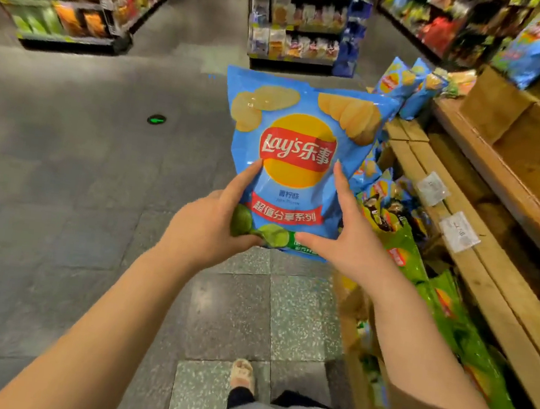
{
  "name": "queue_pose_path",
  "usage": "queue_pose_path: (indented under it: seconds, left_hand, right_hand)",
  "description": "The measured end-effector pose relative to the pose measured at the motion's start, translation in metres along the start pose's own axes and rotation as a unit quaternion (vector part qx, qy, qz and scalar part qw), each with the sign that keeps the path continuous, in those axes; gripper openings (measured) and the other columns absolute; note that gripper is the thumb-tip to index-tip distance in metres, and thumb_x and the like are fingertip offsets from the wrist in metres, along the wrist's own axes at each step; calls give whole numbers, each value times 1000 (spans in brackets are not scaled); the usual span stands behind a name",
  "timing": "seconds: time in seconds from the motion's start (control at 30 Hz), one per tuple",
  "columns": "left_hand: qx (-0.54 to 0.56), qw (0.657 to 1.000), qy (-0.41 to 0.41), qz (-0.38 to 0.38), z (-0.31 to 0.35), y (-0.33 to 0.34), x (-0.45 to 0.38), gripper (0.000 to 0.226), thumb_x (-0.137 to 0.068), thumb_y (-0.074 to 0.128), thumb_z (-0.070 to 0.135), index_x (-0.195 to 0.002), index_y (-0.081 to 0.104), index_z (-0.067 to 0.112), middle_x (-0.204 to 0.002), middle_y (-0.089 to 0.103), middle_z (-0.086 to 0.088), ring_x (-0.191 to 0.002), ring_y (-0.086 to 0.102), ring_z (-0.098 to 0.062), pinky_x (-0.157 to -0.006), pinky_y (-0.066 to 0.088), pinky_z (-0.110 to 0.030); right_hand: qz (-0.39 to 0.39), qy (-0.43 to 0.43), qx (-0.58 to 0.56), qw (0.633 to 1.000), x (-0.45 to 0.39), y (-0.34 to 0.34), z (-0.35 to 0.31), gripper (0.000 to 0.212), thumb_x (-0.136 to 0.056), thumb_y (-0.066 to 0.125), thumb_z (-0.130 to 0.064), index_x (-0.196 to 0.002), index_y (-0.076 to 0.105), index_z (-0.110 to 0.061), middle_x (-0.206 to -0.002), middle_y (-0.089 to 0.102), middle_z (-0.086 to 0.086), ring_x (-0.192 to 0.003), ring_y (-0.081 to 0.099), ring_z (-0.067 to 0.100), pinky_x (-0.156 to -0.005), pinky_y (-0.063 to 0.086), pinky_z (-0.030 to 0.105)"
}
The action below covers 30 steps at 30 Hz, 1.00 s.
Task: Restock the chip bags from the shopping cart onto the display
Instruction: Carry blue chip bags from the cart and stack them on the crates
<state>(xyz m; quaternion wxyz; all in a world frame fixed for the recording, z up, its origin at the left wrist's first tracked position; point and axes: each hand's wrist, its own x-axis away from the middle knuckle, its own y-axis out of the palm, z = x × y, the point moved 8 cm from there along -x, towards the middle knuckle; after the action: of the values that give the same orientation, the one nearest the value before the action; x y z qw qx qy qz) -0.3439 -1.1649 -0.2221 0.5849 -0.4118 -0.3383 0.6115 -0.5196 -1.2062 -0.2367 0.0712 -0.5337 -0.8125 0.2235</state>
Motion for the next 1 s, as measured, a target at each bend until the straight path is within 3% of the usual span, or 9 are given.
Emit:
queue_pose_path:
  seconds: [0.37,0.6,0.77,1.0]
  left_hand:
    - [42,997,56,-11,-57,-24,-241,107,-74,76,43,-127,-15,59,-131,55,2,-108,57,-25,-79,48,-37]
    - [57,990,125,-44,-91,-5,-417,106,-74,77,40,-125,-14,59,-132,54,2,-109,56,-26,-79,48,-36]
    - [77,974,195,-90,-73,1,-543,104,-74,77,40,-127,-11,57,-135,52,6,-115,55,-23,-83,46,-35]
    - [84,943,284,-150,-14,59,-672,108,-71,80,40,-126,-10,62,-133,56,4,-112,58,-27,-84,49,-38]
  right_hand:
    - [71,-3,32,997,-222,-45,25,105,-77,78,-26,-141,-1,-54,-158,8,-15,-145,14,6,-114,31,45]
    - [130,33,-6,991,-363,-70,74,104,-80,76,-16,-145,2,-51,-155,14,-20,-142,24,5,-110,37,44]
    - [199,72,-9,977,-441,-119,99,103,-81,74,-15,-145,1,-47,-157,14,-13,-142,24,9,-109,38,46]
    - [315,149,21,937,-485,-201,152,102,-81,75,-19,-132,-1,-64,-157,3,-22,-143,18,3,-110,38,36]
